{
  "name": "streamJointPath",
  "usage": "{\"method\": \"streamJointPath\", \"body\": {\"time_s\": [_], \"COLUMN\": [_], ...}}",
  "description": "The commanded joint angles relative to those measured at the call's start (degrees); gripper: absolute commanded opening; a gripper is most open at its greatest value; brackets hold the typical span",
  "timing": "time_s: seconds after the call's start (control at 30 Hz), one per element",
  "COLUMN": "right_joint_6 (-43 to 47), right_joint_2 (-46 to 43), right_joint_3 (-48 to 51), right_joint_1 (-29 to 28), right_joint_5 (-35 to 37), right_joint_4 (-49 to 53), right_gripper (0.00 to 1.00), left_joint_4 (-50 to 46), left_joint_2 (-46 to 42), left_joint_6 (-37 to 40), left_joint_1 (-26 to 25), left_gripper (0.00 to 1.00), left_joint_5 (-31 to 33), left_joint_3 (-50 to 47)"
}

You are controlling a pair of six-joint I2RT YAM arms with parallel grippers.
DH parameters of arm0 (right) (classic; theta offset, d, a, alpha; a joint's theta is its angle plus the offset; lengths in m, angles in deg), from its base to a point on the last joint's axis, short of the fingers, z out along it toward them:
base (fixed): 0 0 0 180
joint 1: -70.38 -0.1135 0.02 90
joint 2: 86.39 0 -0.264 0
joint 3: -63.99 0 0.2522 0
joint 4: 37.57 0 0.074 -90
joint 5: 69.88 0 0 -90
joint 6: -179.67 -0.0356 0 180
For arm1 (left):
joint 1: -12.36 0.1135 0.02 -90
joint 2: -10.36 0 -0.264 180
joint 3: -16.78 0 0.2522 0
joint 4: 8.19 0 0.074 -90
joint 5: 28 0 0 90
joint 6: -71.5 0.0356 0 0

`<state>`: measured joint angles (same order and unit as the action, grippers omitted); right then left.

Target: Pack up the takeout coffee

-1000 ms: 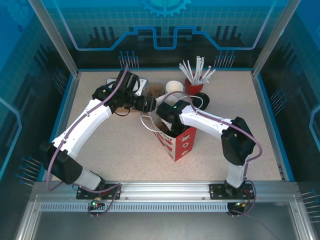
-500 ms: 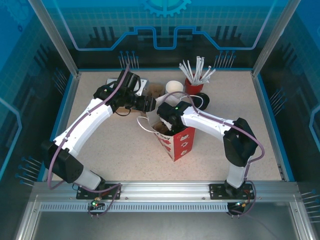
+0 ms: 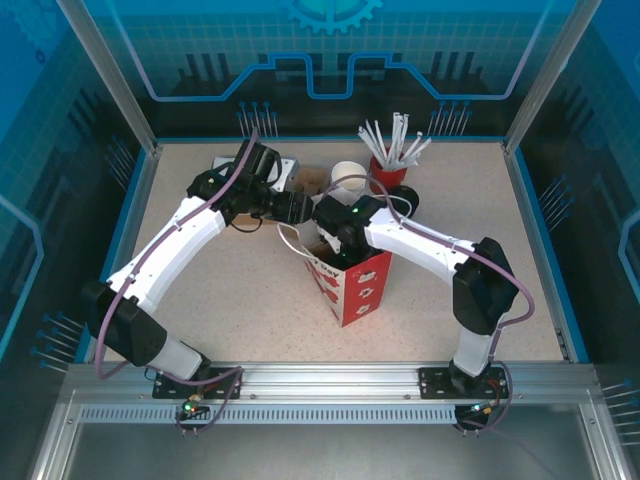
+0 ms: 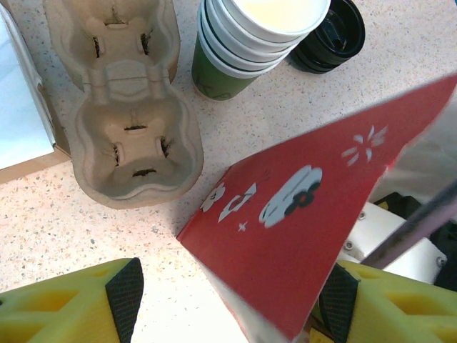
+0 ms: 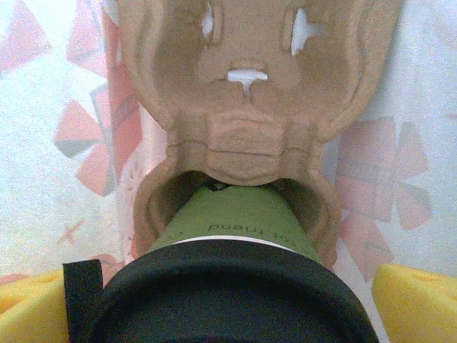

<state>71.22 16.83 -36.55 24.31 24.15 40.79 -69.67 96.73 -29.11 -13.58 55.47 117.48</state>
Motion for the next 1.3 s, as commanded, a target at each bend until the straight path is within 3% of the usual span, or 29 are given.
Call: {"method": "streamJointPath", "body": {"time_s": [0.0, 0.23, 0.63, 1.27], "right_joint_6": [-1.27, -1.76, -1.58, 0.57], "right_joint_2": [-2.01, -2.50, -5.22, -7.71], "right_joint_3": [-3.72, -8.54, -16.63, -30.70], "right_joint_1": [0.77, 0.89, 1.07, 2.70], "right_joint_5": [-1.13, -0.06, -0.27, -1.14], "right_joint_4": [3.87, 8.34, 14.78, 18.87], "right_gripper": [1.00, 1.00, 1.00, 0.98], "left_joint_4": [-0.79, -1.10, -2.28, -1.16], "left_joint_2": [-1.27, -1.30, -1.53, -5.34], "left_joint_6": [-0.81, -1.03, -2.70, -4.59], "left_joint_1": [-0.51, -0.61, -0.43, 1.15], "left_gripper": [0.70, 0.71, 0.83, 0.88], "left_joint_5": [-1.32, -0.79, -0.07, -0.87], "left_joint_3": [1.39, 1.64, 3.87, 4.75]}}
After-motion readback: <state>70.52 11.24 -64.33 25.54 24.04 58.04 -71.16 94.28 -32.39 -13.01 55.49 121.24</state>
